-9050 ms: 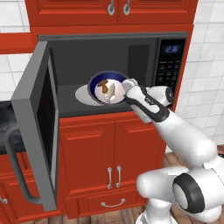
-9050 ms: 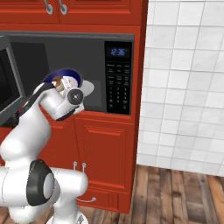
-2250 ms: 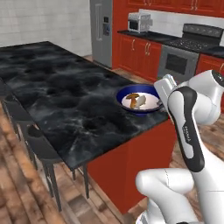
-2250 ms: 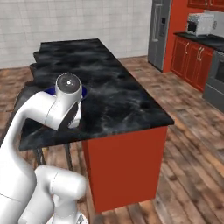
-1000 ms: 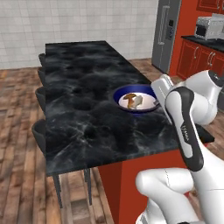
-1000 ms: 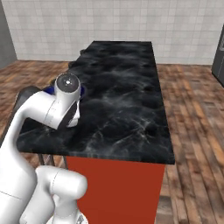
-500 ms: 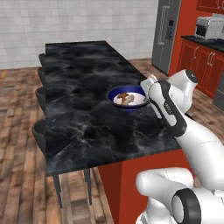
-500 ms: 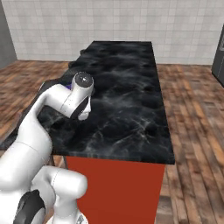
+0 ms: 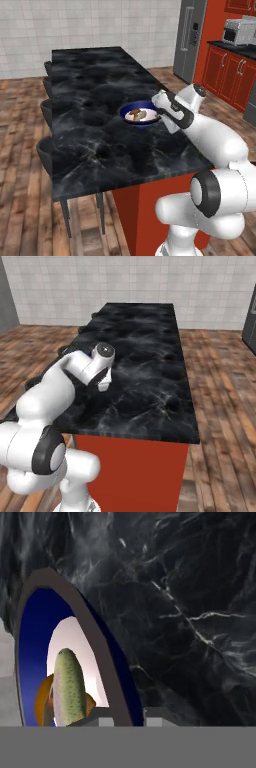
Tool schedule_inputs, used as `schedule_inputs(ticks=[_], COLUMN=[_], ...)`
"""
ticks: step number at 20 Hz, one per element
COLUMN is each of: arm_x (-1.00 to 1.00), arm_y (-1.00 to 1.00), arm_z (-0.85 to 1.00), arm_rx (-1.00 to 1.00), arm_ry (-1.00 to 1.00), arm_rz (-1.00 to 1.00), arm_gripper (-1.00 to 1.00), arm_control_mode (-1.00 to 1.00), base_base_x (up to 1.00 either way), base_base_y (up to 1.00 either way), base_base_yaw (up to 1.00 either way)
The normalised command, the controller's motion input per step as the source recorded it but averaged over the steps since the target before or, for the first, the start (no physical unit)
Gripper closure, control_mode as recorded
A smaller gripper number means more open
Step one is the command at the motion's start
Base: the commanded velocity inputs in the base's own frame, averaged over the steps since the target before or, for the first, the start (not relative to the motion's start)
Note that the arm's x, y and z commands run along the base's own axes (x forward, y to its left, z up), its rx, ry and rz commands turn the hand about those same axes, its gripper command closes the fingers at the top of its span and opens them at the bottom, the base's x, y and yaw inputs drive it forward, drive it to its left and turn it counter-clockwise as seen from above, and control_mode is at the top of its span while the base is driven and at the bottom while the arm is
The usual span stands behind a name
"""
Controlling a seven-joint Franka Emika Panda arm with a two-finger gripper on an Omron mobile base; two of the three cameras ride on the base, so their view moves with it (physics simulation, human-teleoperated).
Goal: The microwave is finished heating the fish and mushroom. Take the bowl containing the food and place it on the dining counter.
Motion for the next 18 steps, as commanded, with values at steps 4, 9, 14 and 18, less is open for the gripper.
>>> schedule_inputs(ticks=[4,9,14,18], arm_x=[0.60,0.58,0.57,0.43], arm_y=[0.13,0.10,0.10,0.05], arm_z=[-0.71,-0.64,-0.46,-0.48], arm_rx=[-0.09,-0.11,-0.07,-0.06], arm_ry=[0.00,0.00,0.00,0.00], arm_rz=[0.02,0.03,0.00,0.00], arm_gripper=[1.00,1.00,1.00,1.00], arm_control_mode=[-1.00,-1.00,-1.00,-1.00], base_base_x=[0.00,0.00,0.00,0.00], base_base_y=[0.00,0.00,0.00,0.00], base_base_yaw=[0.00,0.00,0.00,0.00])
